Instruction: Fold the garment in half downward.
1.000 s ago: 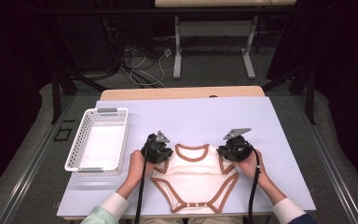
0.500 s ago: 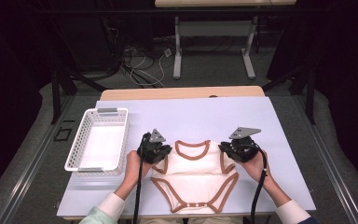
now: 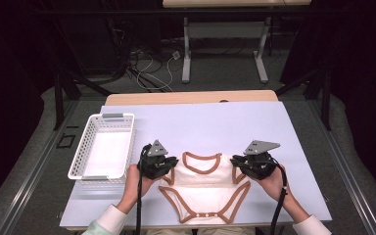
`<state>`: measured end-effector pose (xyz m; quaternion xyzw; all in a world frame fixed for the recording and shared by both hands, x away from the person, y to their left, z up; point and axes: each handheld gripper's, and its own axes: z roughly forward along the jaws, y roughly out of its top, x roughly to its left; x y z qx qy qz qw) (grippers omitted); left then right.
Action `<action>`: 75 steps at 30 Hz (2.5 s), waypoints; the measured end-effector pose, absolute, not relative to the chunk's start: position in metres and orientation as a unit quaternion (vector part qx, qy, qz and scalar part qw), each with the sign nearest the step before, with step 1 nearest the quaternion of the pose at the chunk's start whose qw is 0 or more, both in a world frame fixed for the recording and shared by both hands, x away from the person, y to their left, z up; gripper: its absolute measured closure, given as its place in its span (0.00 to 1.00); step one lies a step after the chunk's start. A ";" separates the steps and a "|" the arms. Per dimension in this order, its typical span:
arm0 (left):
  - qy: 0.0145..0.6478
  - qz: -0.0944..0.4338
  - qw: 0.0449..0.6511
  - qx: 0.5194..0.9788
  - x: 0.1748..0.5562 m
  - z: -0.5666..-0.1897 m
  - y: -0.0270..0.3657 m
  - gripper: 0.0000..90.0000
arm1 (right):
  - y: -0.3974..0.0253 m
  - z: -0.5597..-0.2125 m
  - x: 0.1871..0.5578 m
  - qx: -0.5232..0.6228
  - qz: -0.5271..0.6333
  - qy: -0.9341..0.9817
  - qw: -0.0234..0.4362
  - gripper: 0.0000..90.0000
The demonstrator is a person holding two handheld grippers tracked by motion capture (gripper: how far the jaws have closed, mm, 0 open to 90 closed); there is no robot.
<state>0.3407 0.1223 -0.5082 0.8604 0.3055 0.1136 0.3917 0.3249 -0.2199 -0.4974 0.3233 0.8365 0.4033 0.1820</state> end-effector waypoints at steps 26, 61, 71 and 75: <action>0.283 0.052 0.358 0.888 0.295 -0.525 0.121 0.91 | -0.221 -0.515 0.280 0.294 0.362 0.874 0.135 0.89; 0.348 0.072 0.331 0.874 0.308 -0.531 0.136 0.34 | -0.247 -0.533 0.309 0.375 0.348 0.851 0.118 0.47; 0.373 0.083 0.326 0.865 0.326 -0.541 0.137 0.18 | -0.247 -0.539 0.328 0.396 0.344 0.842 0.126 0.46; 0.388 0.094 0.327 0.856 0.330 -0.542 0.138 0.16 | -0.248 -0.541 0.332 0.401 0.346 0.839 0.126 0.49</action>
